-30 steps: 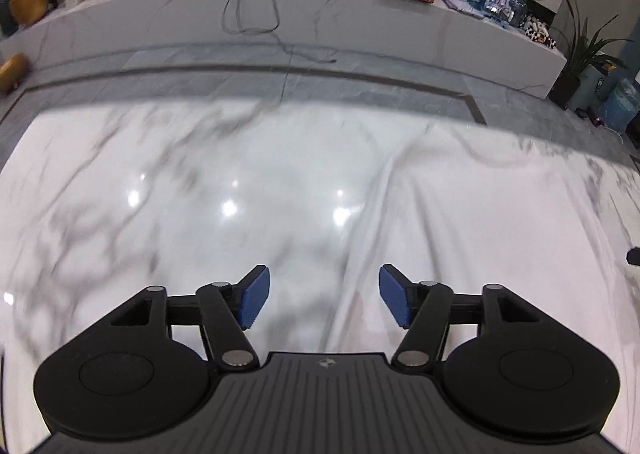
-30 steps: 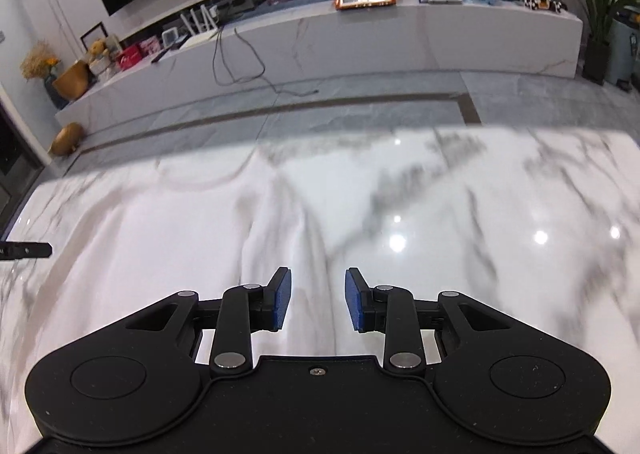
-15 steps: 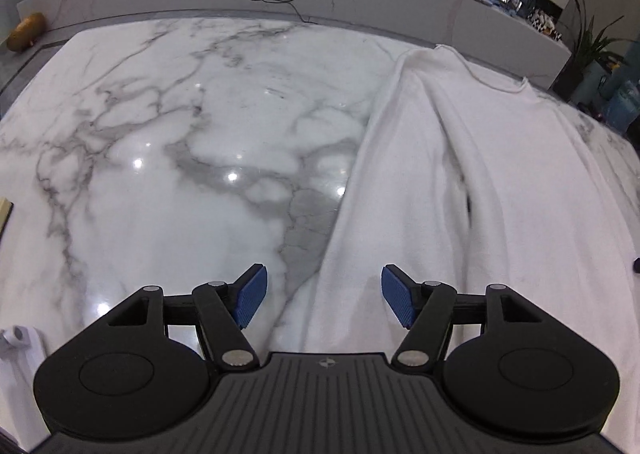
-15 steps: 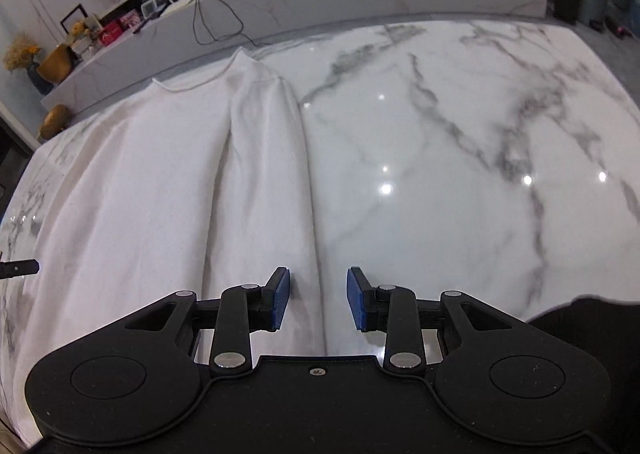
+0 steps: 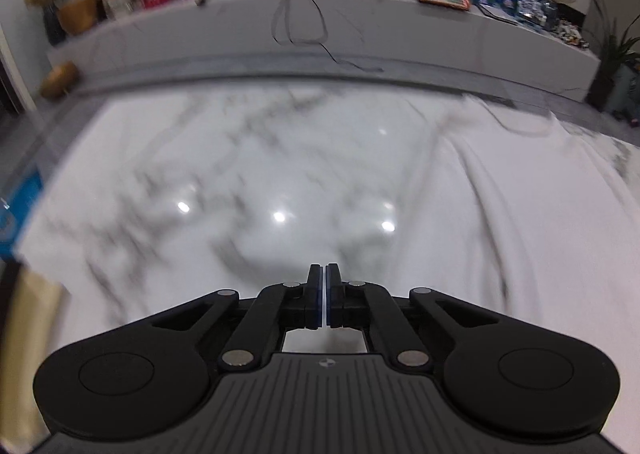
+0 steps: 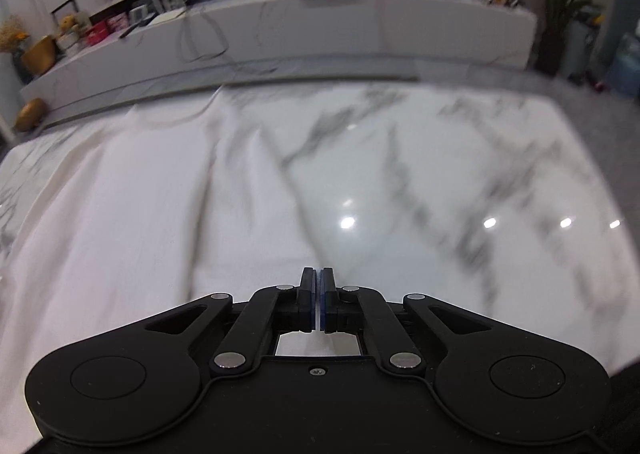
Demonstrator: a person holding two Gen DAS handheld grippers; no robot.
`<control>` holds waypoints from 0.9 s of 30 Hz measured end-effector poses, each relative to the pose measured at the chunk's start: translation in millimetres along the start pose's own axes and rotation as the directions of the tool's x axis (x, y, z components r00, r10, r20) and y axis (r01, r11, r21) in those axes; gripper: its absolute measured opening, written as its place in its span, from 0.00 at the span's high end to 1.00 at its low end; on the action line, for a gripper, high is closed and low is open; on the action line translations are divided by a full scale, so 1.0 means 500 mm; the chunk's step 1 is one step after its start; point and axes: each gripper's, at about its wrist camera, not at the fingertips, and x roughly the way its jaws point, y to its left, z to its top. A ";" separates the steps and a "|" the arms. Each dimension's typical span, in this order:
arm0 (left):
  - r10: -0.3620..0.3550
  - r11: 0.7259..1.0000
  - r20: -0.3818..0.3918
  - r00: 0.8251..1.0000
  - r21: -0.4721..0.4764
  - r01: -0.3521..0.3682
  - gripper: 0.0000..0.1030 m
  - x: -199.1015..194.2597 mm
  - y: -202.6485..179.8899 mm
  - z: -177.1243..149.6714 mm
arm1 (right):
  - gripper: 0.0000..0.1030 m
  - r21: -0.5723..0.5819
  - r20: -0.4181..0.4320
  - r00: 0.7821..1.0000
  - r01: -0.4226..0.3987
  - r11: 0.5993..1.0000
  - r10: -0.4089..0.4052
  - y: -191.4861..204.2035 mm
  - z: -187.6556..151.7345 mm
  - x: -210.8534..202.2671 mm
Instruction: Fold clothes
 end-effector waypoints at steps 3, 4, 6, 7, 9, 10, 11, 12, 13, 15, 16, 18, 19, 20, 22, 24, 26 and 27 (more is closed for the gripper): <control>-0.067 0.998 -0.030 0.997 0.011 0.067 0.98 0.007 0.000 0.005 | 0.99 0.010 0.032 0.998 0.049 0.999 -0.050 -0.029 0.055 0.003; -0.089 0.996 -0.040 0.995 0.015 0.090 0.94 0.009 0.000 0.007 | 0.99 0.006 0.041 0.997 0.070 0.998 -0.070 -0.035 0.064 0.005; -0.128 0.991 -0.060 0.990 0.023 0.129 0.78 0.015 -0.002 0.007 | 0.99 -0.003 0.059 0.991 0.117 0.993 -0.117 -0.047 0.084 0.013; -0.134 0.990 -0.071 0.988 0.032 0.137 0.67 0.020 -0.006 0.000 | 0.99 0.003 0.069 0.985 0.157 0.988 -0.157 -0.062 0.100 0.022; -0.147 0.987 -0.092 0.985 0.047 0.152 0.61 0.030 -0.014 -0.012 | 0.99 0.021 0.069 0.979 0.193 0.981 -0.194 -0.080 0.112 0.032; -0.157 0.986 -0.101 0.982 0.042 0.162 0.61 0.034 -0.015 -0.016 | 0.99 0.032 0.063 0.973 0.222 0.975 -0.223 -0.095 0.120 0.045; -0.169 0.984 -0.114 0.979 0.033 0.174 0.60 0.041 -0.016 -0.023 | 0.99 0.036 0.058 0.969 0.237 0.971 -0.238 -0.100 0.122 0.054; -0.175 0.983 -0.124 0.977 0.026 0.180 0.60 0.047 -0.015 -0.027 | 0.99 0.040 0.048 0.964 0.260 0.965 -0.262 -0.112 0.124 0.067; -0.178 0.983 -0.135 0.975 0.024 0.183 0.59 0.053 -0.014 -0.030 | 0.99 0.044 0.038 0.957 0.285 0.958 -0.286 -0.124 0.126 0.081; -0.179 0.982 -0.163 0.970 0.026 0.186 0.59 0.067 -0.018 -0.037 | 0.99 0.052 0.019 0.950 0.309 0.949 -0.311 -0.138 0.122 0.101; -0.178 0.982 -0.169 0.969 0.029 0.185 0.59 0.071 -0.019 -0.040 | 0.99 0.059 0.007 0.947 0.319 0.946 -0.320 -0.147 0.117 0.116; -0.180 0.981 -0.176 0.968 0.039 0.189 0.59 0.075 -0.024 -0.046 | 0.98 0.074 -0.002 0.956 0.293 0.953 -0.293 -0.156 0.109 0.128; -0.178 0.981 -0.177 0.968 0.048 0.189 0.62 0.074 -0.027 -0.048 | 0.97 0.090 0.001 0.966 0.256 0.962 -0.257 -0.162 0.102 0.131; -0.167 0.981 -0.175 0.970 0.063 0.181 0.67 0.073 -0.033 -0.049 | 0.95 0.094 0.008 0.969 0.244 0.965 -0.246 -0.165 0.098 0.130; -0.156 0.982 -0.171 0.973 0.077 0.171 0.85 0.071 -0.039 -0.048 | 0.86 0.089 0.028 0.965 0.256 0.963 -0.259 -0.159 0.093 0.114; -0.152 0.984 -0.171 0.973 0.064 0.165 0.97 0.070 -0.039 -0.045 | 0.80 0.085 0.047 0.964 0.255 0.963 -0.260 -0.153 0.087 0.095; -0.124 0.988 -0.166 0.978 0.066 0.136 0.98 0.071 -0.038 -0.036 | 0.78 0.081 0.062 0.970 0.231 0.970 -0.236 -0.142 0.082 0.072; -0.093 0.991 -0.154 0.984 0.081 0.106 0.98 0.069 -0.037 -0.027 | 0.76 0.079 0.069 0.972 0.219 0.973 -0.224 -0.136 0.079 0.060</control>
